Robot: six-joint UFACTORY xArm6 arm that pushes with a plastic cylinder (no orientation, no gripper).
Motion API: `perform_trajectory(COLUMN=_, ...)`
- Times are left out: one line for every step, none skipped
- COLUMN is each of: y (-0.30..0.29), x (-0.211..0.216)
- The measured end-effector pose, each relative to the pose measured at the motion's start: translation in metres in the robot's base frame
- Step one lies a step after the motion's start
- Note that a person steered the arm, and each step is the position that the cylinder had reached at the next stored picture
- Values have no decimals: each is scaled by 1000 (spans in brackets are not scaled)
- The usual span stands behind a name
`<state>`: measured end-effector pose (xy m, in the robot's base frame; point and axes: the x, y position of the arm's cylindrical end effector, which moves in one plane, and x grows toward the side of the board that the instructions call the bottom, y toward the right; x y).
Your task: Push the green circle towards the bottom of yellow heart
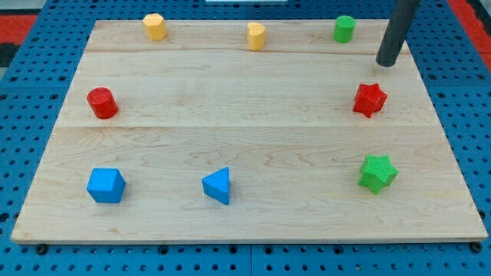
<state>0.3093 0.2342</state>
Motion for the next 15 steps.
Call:
perform_trajectory(y=4, x=0)
perform_trajectory(y=14, x=0)
perform_trajectory(y=30, x=0)
perform_trajectory(y=39, x=-2)
perform_trajectory(y=25, x=-6)
perform_trajectory(y=-47, x=-8)
perform_trajectory(y=-116, x=5)
perform_trajectory(y=-133, x=40)
perform_trajectory(y=-133, x=80)
perform_trajectory(y=-128, x=42)
perform_trajectory(y=-72, x=-14)
perform_trajectory(y=-10, x=-51)
perform_trajectory(y=7, x=-95)
perform_trajectory(y=-2, x=-117)
perform_trajectory(y=-59, x=-96)
